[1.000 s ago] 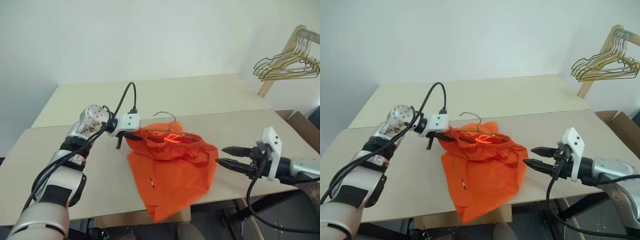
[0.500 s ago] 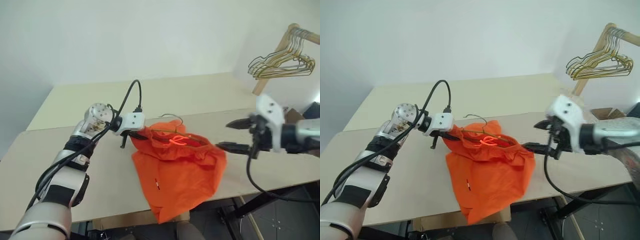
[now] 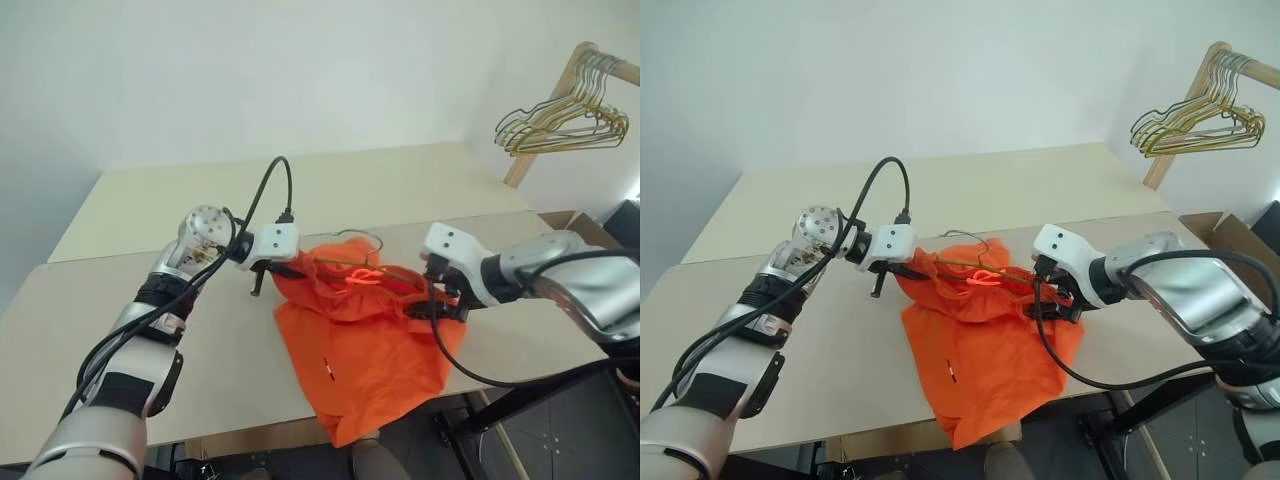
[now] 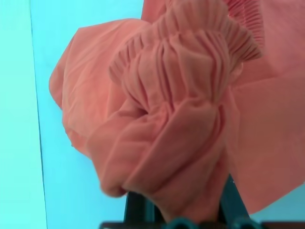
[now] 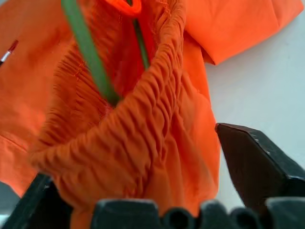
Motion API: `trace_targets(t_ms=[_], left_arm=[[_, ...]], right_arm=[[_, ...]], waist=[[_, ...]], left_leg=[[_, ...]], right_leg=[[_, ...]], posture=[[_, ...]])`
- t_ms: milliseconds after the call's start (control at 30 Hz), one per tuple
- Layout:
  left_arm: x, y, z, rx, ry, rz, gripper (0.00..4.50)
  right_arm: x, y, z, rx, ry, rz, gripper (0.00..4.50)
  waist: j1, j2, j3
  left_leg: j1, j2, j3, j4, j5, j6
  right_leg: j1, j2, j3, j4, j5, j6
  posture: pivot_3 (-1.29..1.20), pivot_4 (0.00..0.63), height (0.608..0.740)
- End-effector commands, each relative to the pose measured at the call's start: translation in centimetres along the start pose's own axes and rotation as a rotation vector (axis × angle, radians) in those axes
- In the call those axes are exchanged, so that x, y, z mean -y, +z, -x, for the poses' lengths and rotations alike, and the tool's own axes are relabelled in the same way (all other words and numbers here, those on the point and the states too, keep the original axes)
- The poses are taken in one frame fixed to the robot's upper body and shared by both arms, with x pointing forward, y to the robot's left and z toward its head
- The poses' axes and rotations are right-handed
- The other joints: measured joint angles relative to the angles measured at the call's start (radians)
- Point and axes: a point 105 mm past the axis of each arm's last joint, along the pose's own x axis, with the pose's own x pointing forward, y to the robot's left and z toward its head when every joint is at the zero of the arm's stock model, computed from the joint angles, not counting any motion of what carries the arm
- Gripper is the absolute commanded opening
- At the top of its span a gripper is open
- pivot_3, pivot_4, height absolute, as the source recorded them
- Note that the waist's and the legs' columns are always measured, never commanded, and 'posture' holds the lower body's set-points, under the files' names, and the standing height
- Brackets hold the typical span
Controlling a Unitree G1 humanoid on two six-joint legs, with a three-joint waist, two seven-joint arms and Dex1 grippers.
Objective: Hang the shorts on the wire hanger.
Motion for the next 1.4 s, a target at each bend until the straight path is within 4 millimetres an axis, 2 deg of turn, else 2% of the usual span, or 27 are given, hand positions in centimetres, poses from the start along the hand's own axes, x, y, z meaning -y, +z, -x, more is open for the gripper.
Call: trace_targets(t_ms=[33,200,300,467,600,733,933,1000,1100,1167,1267,1400], left_arm=[[-1.1,1.3,1.1,0.039,0.059,-0.034,0.00],[-0.9,1.1,1.3,0.036,0.058,-0.039,0.00],[-0.9,1.2,1.3,0.037,0.056,-0.047,0.00],[-1.0,1.8,1.2,0.099,0.058,-0.074,0.00],[-1.5,3.0,1.8,0.190,0.053,-0.036,1.09],[-2.7,3.1,2.9,0.215,0.116,-0.011,2.37],[-5.3,3.9,5.8,0.328,0.290,0.077,4.36],[-6.3,5.0,6.7,0.412,0.372,0.113,4.47],[-7.2,8.2,7.9,0.623,0.418,0.234,4.47],[-6.3,10.7,8.1,0.741,0.358,0.263,4.47],[-4.5,13.8,7.3,0.855,0.274,0.275,4.47],[-3.1,16.1,6.0,0.916,0.224,0.272,4.47]], right_arm=[[0.5,0.3,0.3,-0.007,-0.016,0.023,2.88],[0.3,-0.1,0.9,-0.001,0.011,0.009,1.04],[-0.1,0.0,1.4,0.024,0.042,-0.018,0.09],[-1.1,0.0,2.4,0.076,0.111,-0.083,0.04],[-2.1,-0.7,3.5,0.111,0.154,-0.155,0.00],[-3.2,-1.8,4.2,0.127,0.172,-0.247,0.00],[-4.2,-4.8,4.7,0.158,0.078,-0.465,0.00],[-4.0,-6.1,5.1,0.176,-0.001,-0.553,0.00],[-3.6,-7.5,6.1,0.233,-0.131,-0.650,0.00],[-3.0,-8.2,6.9,0.277,-0.243,-0.692,0.00],[-2.1,-9.3,8.1,0.329,-0.405,-0.759,0.00],[-0.1,-10.9,10.1,0.371,-0.666,-0.850,0.00]], waist=[[0.000,0.000,0.000],[-0.001,0.000,0.000],[-0.001,0.000,0.000],[-0.002,0.000,0.000],[-0.002,0.000,0.000],[-0.003,0.000,0.000],[-0.008,0.000,-0.001],[-0.008,0.000,-0.001],[-0.005,0.000,-0.001],[-0.007,0.000,-0.001],[-0.016,0.003,-0.003],[-0.040,0.011,-0.010]], left_leg=[[-0.001,0.000,0.000,0.000,0.000,0.000],[-0.003,0.000,-0.001,0.000,0.000,0.000],[-0.002,-0.001,0.000,0.000,0.001,-0.001],[-0.003,-0.001,-0.001,0.000,0.001,-0.001],[-0.003,-0.001,-0.001,0.000,0.001,-0.001],[-0.003,-0.001,-0.001,0.001,0.001,-0.001],[-0.003,-0.001,-0.001,0.001,0.001,-0.001],[-0.003,-0.001,-0.001,0.001,0.001,-0.001],[-0.003,-0.001,-0.001,0.001,0.001,-0.001],[-0.005,-0.002,-0.001,0.001,0.001,-0.001],[-0.004,-0.001,0.000,0.001,0.001,-0.001],[-0.003,-0.002,0.001,0.001,0.001,-0.001]], right_leg=[[-0.001,0.000,0.000,0.001,0.000,0.000],[-0.004,0.000,0.000,0.002,0.000,0.000],[-0.004,-0.001,0.000,0.002,0.000,0.000],[-0.004,-0.001,0.000,0.002,0.000,0.000],[-0.004,-0.001,0.000,0.002,0.000,0.000],[-0.004,-0.002,0.000,0.002,0.000,0.000],[-0.003,-0.001,-0.001,0.002,0.000,0.000],[-0.003,-0.001,0.000,0.003,0.000,0.000],[-0.003,-0.002,0.000,0.003,0.000,0.000],[-0.003,-0.002,0.000,0.002,0.000,0.000],[-0.003,-0.003,0.001,0.003,0.000,0.001],[-0.001,-0.003,0.004,0.002,0.000,0.001]], posture=[[-0.21,0.000,0.740],[-0.21,0.000,0.740],[-0.22,0.000,0.740],[-0.23,0.000,0.740],[-0.24,0.000,0.740],[-0.26,0.000,0.740],[-0.28,0.000,0.740],[-0.30,0.005,0.740],[-0.32,0.011,0.740],[-0.34,0.012,0.740],[-0.36,0.015,0.740],[-0.38,0.015,0.740]])
